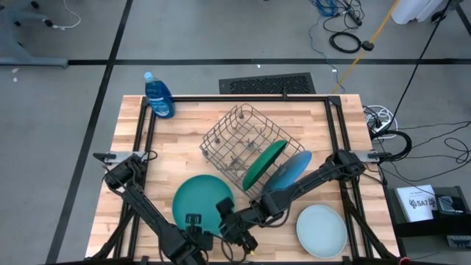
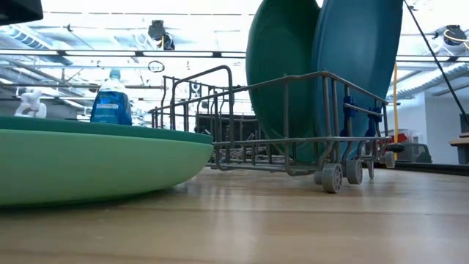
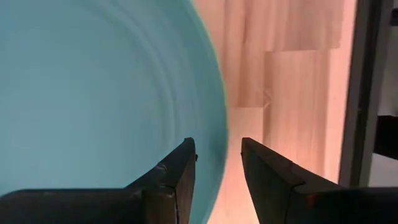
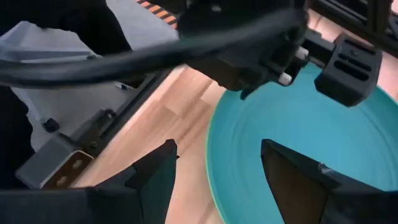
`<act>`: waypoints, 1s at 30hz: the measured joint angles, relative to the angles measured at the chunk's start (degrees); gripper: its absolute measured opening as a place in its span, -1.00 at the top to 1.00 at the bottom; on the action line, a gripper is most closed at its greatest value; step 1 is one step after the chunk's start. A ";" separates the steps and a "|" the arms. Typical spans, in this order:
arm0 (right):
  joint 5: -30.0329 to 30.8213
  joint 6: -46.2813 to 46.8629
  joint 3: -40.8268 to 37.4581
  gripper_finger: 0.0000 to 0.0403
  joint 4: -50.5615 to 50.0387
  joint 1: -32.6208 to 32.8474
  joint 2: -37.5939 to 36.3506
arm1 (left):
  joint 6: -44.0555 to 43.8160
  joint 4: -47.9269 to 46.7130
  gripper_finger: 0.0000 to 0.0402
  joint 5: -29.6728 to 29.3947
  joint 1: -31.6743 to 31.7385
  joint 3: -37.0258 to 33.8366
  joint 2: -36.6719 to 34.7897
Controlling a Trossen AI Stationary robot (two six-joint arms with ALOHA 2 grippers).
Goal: Sort dishes
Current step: Put the green plate into the dish rack
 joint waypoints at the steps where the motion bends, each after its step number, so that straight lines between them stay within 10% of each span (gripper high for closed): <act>1: 0.64 0.01 0.01 -0.12 0.15 0.21 0.00 | 0.02 0.57 0.34 0.17 0.00 -0.22 0.00; 14: 2.67 2.78 0.00 -0.12 0.16 0.62 0.00 | 2.67 1.00 0.95 0.61 0.84 -0.87 -0.04; 30: 2.60 2.39 0.00 -0.12 -0.27 0.70 -0.02 | 4.44 -0.24 0.99 0.73 0.87 -0.87 -6.81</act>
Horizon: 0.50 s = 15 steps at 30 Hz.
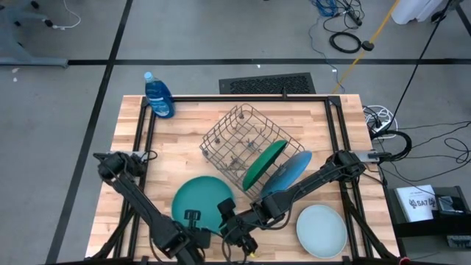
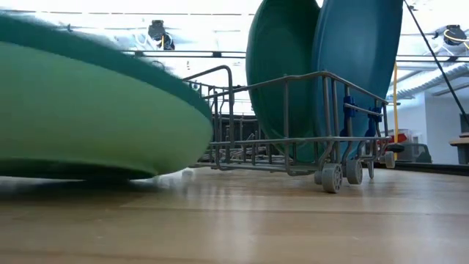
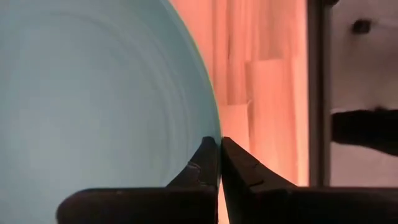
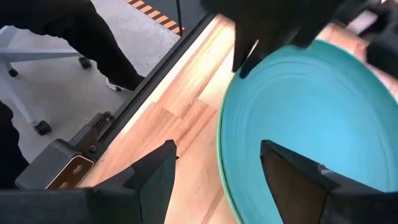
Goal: Sort dishes
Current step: Put the green plate into the dish rack
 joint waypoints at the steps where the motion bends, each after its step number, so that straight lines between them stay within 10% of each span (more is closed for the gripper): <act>1: 0.02 -0.21 0.00 -0.12 0.01 0.00 -0.03 | 0.03 0.09 1.00 -0.63 0.01 0.01 -0.75; 15: 2.40 -1.38 0.00 -0.12 0.99 -0.78 -0.07 | 0.52 1.96 1.00 -4.28 0.28 0.01 -3.00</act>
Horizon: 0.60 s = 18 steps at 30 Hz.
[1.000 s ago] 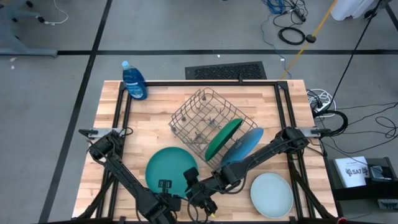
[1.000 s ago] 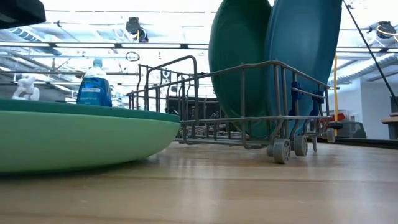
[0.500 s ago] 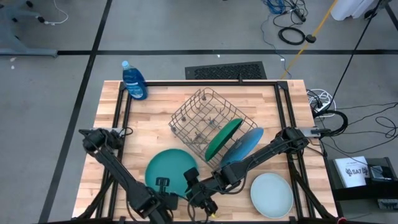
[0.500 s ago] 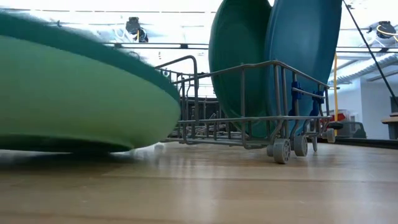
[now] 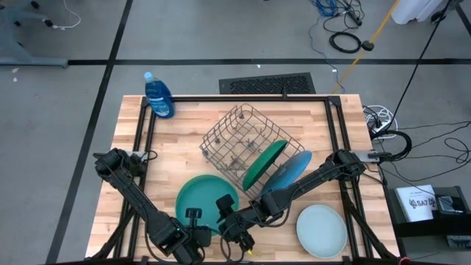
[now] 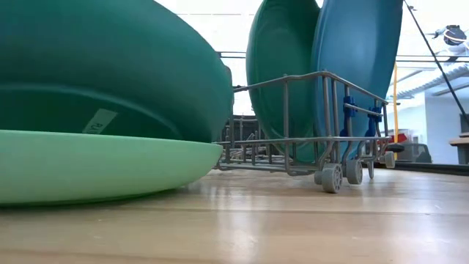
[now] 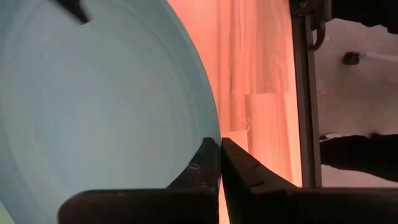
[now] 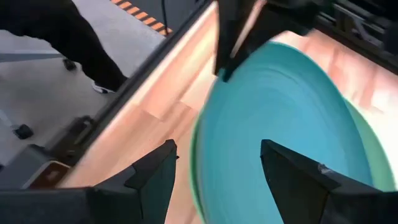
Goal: Sort dishes
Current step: Put the green plate into the dish rack
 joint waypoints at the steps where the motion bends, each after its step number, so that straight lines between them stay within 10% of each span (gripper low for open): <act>1: 0.11 -0.15 0.00 -0.12 -0.11 -0.13 0.00 | 0.03 0.10 1.00 0.00 0.00 0.00 0.02; 13: -4.33 0.17 0.00 -0.10 -0.49 -0.16 4.92 | 1.71 2.36 1.00 0.26 0.00 0.00 0.02; 18: -4.20 -0.10 0.00 0.26 -0.51 -0.16 5.05 | 2.86 3.27 1.00 0.46 -0.02 0.00 -0.23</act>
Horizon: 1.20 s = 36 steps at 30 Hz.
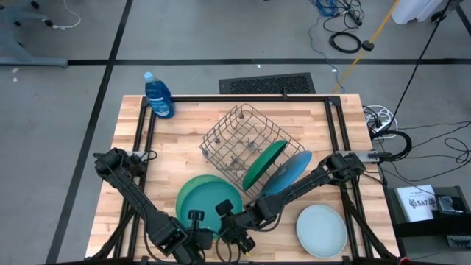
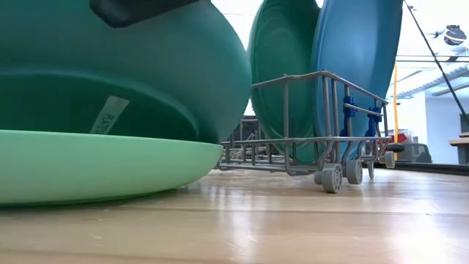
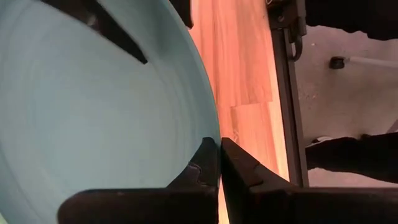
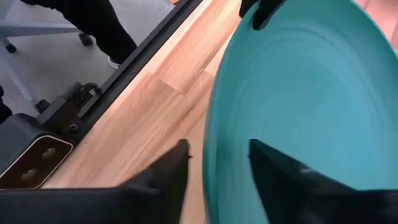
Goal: Sort dishes
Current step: Put the green plate into the dish rack
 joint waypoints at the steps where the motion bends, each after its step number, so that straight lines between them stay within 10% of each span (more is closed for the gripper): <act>1: 0.02 -0.34 0.00 0.39 0.06 0.02 0.00 | 0.09 0.15 1.00 -0.02 0.00 0.00 -0.11; 5: 0.78 -2.47 0.02 0.90 0.58 0.32 -0.02 | 1.06 0.03 1.00 -0.36 -0.04 0.00 -1.36; 12: 2.17 -4.81 3.21 0.96 0.29 1.21 -1.03 | 1.85 -3.83 0.86 0.18 -0.66 3.30 -7.37; 20: 1.43 -8.60 14.44 0.96 -8.89 2.19 -0.82 | 9.18 -3.76 0.68 -13.39 -3.97 7.52 -18.82; 32: 18.08 2.50 27.19 0.96 -23.75 5.25 -8.10 | 38.36 5.77 0.62 -62.92 -13.67 13.42 -28.68; 36: 29.79 12.02 27.15 0.96 -25.57 7.29 -14.16 | 45.42 7.63 0.62 -66.56 -13.00 13.29 -28.59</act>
